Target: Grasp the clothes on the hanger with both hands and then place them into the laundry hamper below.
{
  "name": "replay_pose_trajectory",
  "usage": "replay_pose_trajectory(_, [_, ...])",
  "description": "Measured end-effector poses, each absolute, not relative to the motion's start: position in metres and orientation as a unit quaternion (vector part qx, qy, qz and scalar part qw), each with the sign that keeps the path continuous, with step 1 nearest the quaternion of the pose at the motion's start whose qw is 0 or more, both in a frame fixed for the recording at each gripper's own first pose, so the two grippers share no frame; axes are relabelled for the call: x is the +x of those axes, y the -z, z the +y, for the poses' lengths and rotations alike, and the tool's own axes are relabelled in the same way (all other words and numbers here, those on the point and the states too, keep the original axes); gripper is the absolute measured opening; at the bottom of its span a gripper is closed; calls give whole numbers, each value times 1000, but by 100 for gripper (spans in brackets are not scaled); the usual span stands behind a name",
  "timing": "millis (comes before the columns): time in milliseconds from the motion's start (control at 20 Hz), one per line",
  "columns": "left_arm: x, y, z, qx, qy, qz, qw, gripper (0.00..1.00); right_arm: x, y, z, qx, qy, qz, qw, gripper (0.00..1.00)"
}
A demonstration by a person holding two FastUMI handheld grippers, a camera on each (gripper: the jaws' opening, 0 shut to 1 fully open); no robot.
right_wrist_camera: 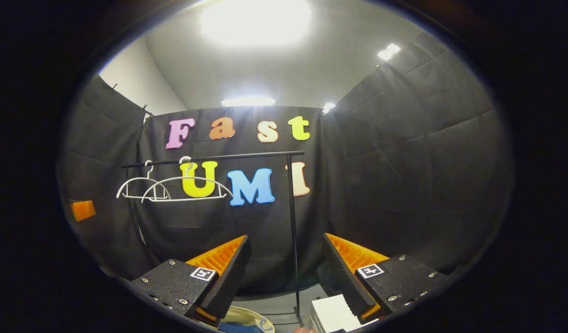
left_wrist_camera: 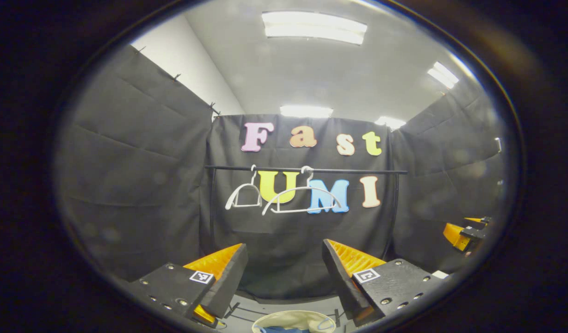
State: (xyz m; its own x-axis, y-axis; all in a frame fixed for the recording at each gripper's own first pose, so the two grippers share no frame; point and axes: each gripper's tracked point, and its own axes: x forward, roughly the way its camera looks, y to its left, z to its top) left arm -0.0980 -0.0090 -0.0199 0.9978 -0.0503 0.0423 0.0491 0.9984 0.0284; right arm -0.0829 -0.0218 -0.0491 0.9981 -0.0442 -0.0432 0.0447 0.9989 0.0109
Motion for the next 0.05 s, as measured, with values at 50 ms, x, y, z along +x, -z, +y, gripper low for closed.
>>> replay_pose_trajectory(50, [-101,21,-3,9,29,-17,999,93,-84,51,-19,7,23,23,999,95])
